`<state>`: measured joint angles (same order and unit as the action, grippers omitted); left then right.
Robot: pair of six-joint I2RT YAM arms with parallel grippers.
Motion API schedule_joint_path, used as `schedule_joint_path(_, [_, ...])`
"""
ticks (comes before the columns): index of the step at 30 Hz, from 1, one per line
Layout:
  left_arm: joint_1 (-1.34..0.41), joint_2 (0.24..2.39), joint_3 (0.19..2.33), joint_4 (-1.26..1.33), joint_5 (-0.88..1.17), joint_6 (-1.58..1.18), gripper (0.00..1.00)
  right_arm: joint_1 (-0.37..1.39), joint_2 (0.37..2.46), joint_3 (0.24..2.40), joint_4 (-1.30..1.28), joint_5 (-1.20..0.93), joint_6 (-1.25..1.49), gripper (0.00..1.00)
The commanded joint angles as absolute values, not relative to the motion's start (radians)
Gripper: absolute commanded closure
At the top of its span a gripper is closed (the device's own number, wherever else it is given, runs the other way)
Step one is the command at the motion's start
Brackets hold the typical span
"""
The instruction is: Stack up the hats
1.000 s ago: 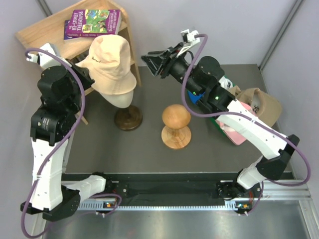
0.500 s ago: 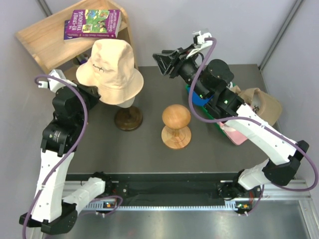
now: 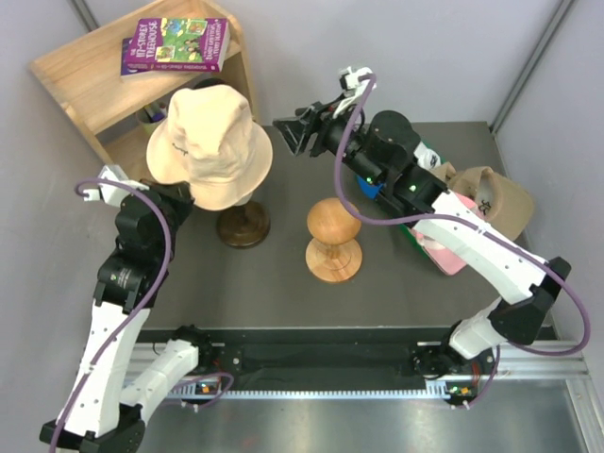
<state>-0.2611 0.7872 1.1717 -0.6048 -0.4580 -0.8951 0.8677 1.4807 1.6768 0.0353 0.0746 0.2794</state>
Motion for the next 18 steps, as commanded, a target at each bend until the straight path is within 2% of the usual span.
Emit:
schedule_joint_path(1, [-0.253,0.755,1.086,-0.565,-0.454,-0.948,1.00,0.858,1.506,1.723,0.020,0.008,0.264,0.39])
schedule_joint_path(6, [-0.252,0.739,1.068,-0.505,-0.420,-0.933,1.00,0.841,1.520,1.709,0.026,-0.034,0.276,0.33])
schedule_joint_path(9, [-0.252,0.747,1.118,-0.503,-0.433,-0.908,1.00,0.775,1.545,1.666,0.080,-0.147,0.368,0.30])
schedule_joint_path(10, [-0.252,0.752,1.127,-0.503,-0.434,-0.904,0.97,0.753,1.558,1.660,0.100,-0.246,0.446,0.29])
schedule_joint_path(13, [-0.252,0.749,1.143,-0.502,-0.423,-0.897,0.88,0.695,1.609,1.635,0.184,-0.362,0.552,0.28])
schedule_joint_path(16, [-0.252,0.733,1.132,-0.480,-0.429,-0.903,0.73,0.675,1.650,1.626,0.239,-0.411,0.593,0.26])
schedule_joint_path(17, [-0.252,0.729,1.129,-0.470,-0.433,-0.902,0.64,0.670,1.676,1.629,0.247,-0.423,0.606,0.26])
schedule_joint_path(18, [-0.252,0.721,1.120,-0.450,-0.436,-0.899,0.58,0.661,1.687,1.625,0.259,-0.436,0.620,0.25])
